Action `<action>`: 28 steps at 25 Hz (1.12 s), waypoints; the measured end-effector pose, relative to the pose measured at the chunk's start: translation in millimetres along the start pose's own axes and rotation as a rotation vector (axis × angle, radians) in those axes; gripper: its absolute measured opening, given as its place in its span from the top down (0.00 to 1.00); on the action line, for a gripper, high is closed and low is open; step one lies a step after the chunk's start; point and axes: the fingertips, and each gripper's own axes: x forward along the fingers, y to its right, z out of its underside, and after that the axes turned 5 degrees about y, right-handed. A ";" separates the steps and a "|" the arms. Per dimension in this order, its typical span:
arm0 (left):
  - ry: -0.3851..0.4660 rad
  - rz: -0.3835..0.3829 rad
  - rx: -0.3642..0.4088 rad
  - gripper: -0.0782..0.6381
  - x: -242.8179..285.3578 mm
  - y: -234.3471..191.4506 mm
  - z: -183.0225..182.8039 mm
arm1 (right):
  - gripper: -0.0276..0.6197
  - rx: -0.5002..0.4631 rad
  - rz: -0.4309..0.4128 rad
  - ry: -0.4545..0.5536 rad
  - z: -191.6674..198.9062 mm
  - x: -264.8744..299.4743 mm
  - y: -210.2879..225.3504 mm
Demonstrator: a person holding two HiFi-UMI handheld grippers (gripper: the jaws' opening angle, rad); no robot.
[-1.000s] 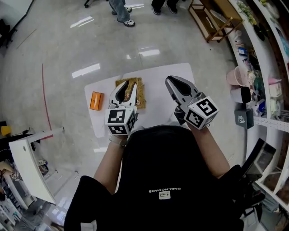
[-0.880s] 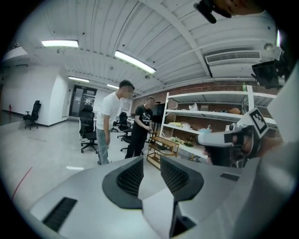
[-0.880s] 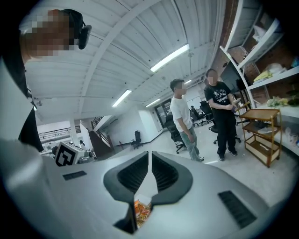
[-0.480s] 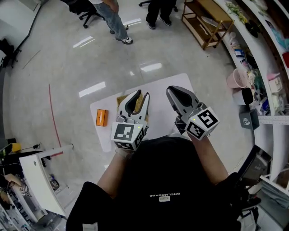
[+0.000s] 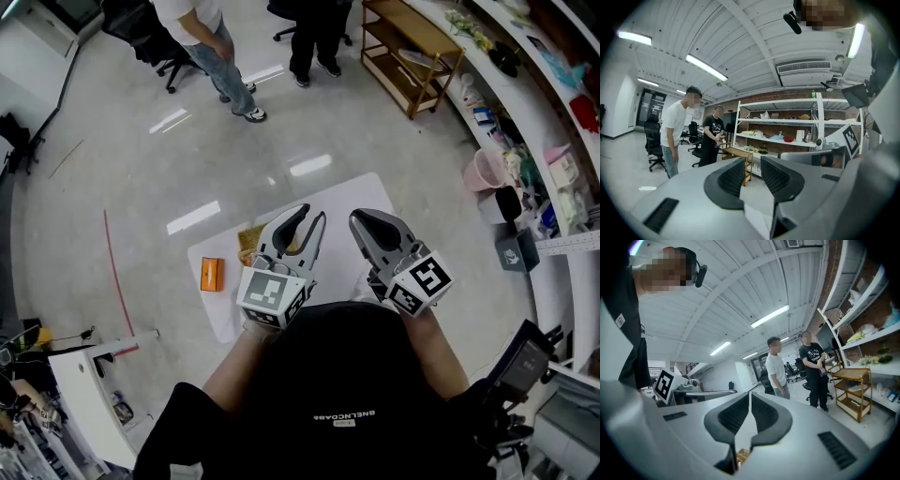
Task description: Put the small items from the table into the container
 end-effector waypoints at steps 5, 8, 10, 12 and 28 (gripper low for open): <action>-0.022 0.048 0.002 0.74 16.0 13.6 4.1 | 0.94 0.001 0.015 0.016 -7.4 -11.7 12.3; -0.029 0.060 -0.001 0.74 29.5 22.4 6.6 | 0.94 -0.008 0.030 0.031 -14.8 -19.1 26.3; -0.026 0.066 -0.001 0.74 32.8 25.3 7.3 | 0.94 -0.028 0.041 0.058 -20.4 -22.9 29.3; -0.020 0.069 -0.002 0.74 34.5 26.0 6.8 | 0.94 -0.043 0.037 0.076 -24.4 -24.2 28.3; -0.030 0.059 -0.016 0.74 33.7 20.5 9.8 | 0.94 -0.008 0.043 0.082 -23.3 -20.3 31.6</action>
